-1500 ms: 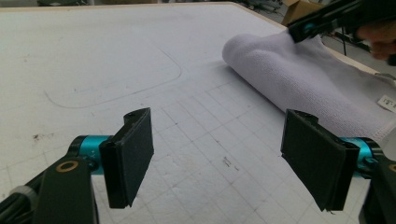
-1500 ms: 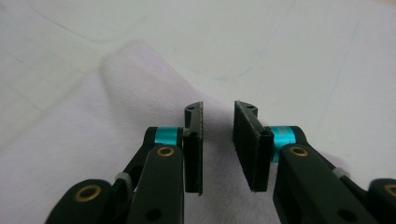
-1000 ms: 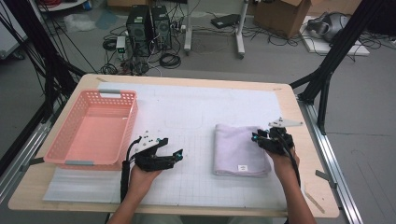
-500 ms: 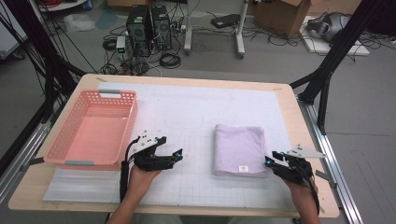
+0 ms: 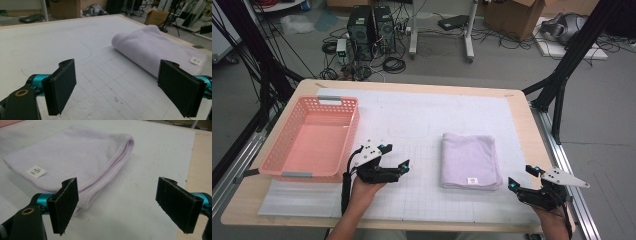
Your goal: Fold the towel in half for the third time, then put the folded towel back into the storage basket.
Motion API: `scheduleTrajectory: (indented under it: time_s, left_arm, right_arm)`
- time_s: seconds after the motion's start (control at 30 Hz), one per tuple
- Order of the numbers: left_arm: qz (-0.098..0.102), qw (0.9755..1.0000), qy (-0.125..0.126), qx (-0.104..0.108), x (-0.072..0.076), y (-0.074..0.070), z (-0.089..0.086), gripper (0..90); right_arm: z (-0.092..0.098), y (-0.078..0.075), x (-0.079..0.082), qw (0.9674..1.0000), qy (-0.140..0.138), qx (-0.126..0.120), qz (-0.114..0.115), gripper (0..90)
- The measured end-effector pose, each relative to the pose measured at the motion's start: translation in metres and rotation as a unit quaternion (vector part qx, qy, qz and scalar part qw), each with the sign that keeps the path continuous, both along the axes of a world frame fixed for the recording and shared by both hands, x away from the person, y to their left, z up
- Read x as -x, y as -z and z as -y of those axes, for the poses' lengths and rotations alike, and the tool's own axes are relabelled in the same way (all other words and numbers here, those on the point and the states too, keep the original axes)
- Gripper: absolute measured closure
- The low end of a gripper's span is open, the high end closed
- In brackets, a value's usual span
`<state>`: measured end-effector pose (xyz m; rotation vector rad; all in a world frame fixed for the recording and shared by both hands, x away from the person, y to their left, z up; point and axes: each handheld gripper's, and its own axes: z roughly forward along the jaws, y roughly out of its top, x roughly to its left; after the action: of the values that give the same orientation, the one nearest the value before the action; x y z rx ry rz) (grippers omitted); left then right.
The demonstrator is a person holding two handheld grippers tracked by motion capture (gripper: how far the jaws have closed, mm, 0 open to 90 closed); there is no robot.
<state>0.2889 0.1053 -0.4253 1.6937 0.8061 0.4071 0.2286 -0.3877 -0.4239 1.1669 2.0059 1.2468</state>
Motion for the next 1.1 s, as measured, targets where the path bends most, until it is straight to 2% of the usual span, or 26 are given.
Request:
scheduleTrajectory:
  time_s: [0.13, 0.2, 0.57, 0.67, 0.8, 1.1]
  left_arm:
    - [-0.024, 0.9996, -0.010, 0.006, -0.001, 0.002, 0.000, 15.5]
    - [-0.029, 0.9994, -0.012, 0.010, -0.002, 0.003, -0.001, 16.0]
    - [-0.031, 0.9993, -0.012, 0.019, -0.003, 0.003, -0.006, 16.1]
    - [-0.034, 0.9994, -0.007, 0.007, -0.003, 0.004, -0.005, 16.4]
    - [-0.043, 0.9990, -0.004, 0.012, -0.004, 0.003, 0.000, 16.5]
    - [-0.074, 0.9970, 0.023, 0.001, -0.017, -0.007, 0.024, 16.6]
  right_arm:
    - [-0.003, 0.002, -0.002, 0.9999, -0.006, 0.011, 0.000, 17.4]
    - [-0.005, 0.003, -0.002, 0.9999, -0.006, 0.014, -0.004, 17.4]
    - [-0.006, 0.005, -0.005, 0.9998, -0.005, 0.015, -0.010, 17.5]
    - [-0.006, 0.006, -0.004, 0.9998, -0.006, 0.014, -0.015, 17.5]
    - [-0.006, 0.007, -0.003, 0.9997, -0.010, 0.017, -0.017, 17.4]
    - [-0.009, 0.008, -0.004, 0.9995, -0.019, 0.016, -0.019, 17.4]
